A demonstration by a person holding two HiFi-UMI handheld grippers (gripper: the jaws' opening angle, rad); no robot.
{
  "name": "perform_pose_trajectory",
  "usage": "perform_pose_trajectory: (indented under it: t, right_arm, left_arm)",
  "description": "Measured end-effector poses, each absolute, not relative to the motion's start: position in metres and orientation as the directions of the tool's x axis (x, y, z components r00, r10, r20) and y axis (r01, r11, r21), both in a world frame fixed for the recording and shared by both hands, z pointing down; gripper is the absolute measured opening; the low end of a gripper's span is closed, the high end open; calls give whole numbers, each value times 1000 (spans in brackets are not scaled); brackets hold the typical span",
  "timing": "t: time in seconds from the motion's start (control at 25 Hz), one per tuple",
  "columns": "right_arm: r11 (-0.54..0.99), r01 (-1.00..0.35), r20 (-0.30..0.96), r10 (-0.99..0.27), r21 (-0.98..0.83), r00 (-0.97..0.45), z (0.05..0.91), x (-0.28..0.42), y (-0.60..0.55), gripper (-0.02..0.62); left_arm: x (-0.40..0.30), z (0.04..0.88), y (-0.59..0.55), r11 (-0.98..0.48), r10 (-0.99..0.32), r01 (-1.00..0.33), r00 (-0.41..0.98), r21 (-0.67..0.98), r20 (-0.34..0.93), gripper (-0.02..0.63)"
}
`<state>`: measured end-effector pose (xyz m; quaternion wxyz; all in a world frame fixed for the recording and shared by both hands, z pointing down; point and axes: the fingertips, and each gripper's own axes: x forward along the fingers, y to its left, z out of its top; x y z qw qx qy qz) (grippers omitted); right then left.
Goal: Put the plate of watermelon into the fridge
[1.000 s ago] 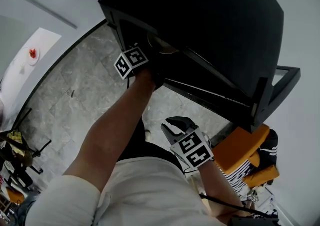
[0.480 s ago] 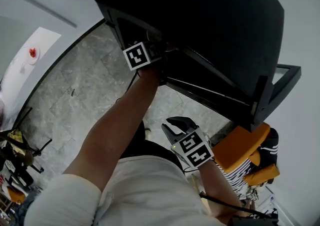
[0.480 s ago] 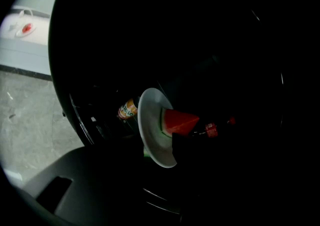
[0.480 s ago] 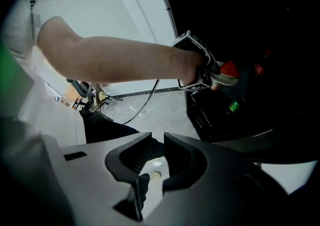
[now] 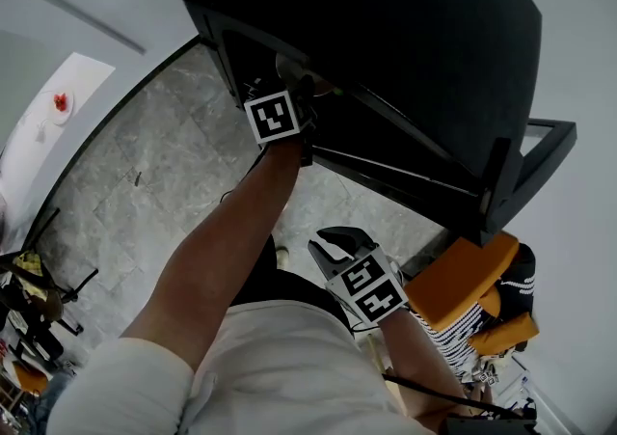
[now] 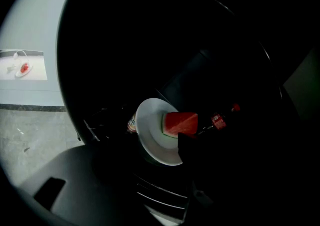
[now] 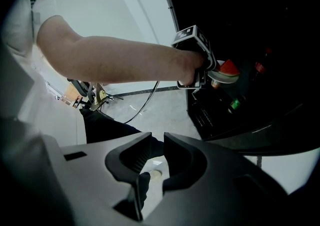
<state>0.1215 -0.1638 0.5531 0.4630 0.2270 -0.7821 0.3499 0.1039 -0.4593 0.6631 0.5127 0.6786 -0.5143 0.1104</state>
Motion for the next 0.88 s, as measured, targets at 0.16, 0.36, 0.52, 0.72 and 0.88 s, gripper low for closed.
perform_pose_trajectory:
  t: [0.16, 0.36, 0.52, 0.72, 0.88]
  right_arm:
    - [657, -684, 880, -65, -317, -471, 551, 121, -166, 84]
    - [657, -698, 867, -133, -285, -480, 540, 123, -162, 83]
    - [652, -710, 841, -203, -267, -502, 527, 128, -146, 83]
    - [641, -733, 802, -304, -227, -514, 509, 147, -112, 57]
    - [626, -755, 772, -378, -194, -512, 493, 166, -78, 34]
  left_arm:
    - [103, 654, -457, 28, -604, -802, 462, 597, 650, 247]
    - [97, 631, -444, -30, -645, -793, 480, 608, 594, 247]
    - [100, 610, -415, -132, -640, -764, 552, 631, 535, 222]
    - [100, 578, -353, -211, -609, -729, 619, 652, 496, 15]
    - [104, 543, -287, -297, -569, -663, 701, 687, 430, 12]
